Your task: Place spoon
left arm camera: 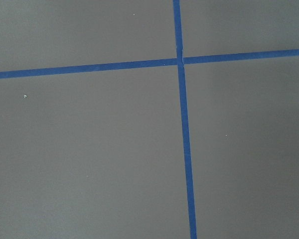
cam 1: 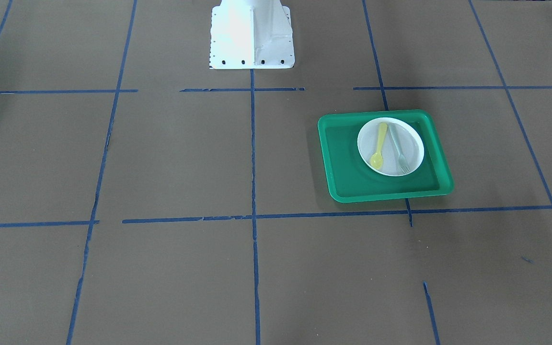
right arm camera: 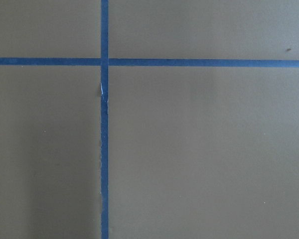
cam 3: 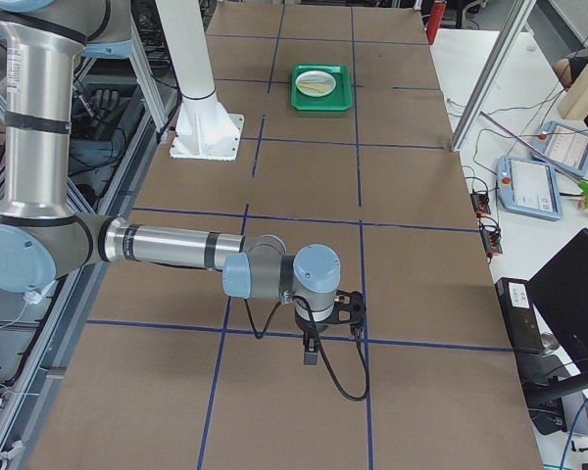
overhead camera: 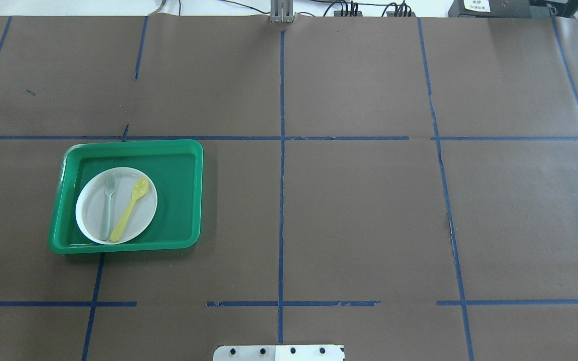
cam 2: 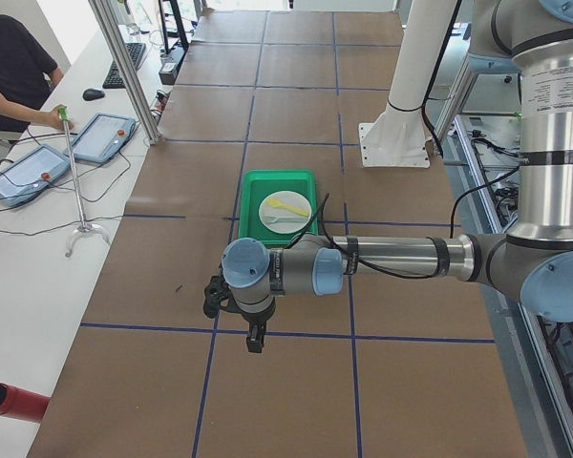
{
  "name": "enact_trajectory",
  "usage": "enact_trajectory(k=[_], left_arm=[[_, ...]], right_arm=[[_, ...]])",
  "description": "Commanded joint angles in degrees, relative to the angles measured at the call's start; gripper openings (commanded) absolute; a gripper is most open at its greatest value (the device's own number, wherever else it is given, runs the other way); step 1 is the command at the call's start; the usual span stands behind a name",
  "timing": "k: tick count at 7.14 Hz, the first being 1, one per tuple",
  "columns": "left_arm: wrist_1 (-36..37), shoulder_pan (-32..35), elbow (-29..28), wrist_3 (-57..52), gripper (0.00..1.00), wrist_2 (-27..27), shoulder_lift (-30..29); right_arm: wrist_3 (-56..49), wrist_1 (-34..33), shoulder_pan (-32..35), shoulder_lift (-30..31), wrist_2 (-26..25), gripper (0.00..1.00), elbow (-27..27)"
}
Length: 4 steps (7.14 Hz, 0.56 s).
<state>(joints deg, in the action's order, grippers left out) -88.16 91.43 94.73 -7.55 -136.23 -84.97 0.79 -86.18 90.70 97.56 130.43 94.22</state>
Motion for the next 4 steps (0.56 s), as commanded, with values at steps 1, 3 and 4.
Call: enact_trajectory(k=[1, 3, 4], left_arm=[[-0.2, 0.1, 0.1, -0.1, 1.00, 0.0, -0.5], [-0.2, 0.0, 0.5, 0.3, 1.00, 0.0, -2.3], [0.0, 0.0, 1.1, 1.0, 1.00, 0.2, -3.6]], right_arm=[[0.0, 0.0, 0.0, 0.0, 0.0, 1.00, 0.0], [0.0, 0.0, 0.0, 0.0, 0.0, 1.00, 0.0], [0.0, 0.0, 0.0, 0.0, 0.0, 1.00, 0.0]])
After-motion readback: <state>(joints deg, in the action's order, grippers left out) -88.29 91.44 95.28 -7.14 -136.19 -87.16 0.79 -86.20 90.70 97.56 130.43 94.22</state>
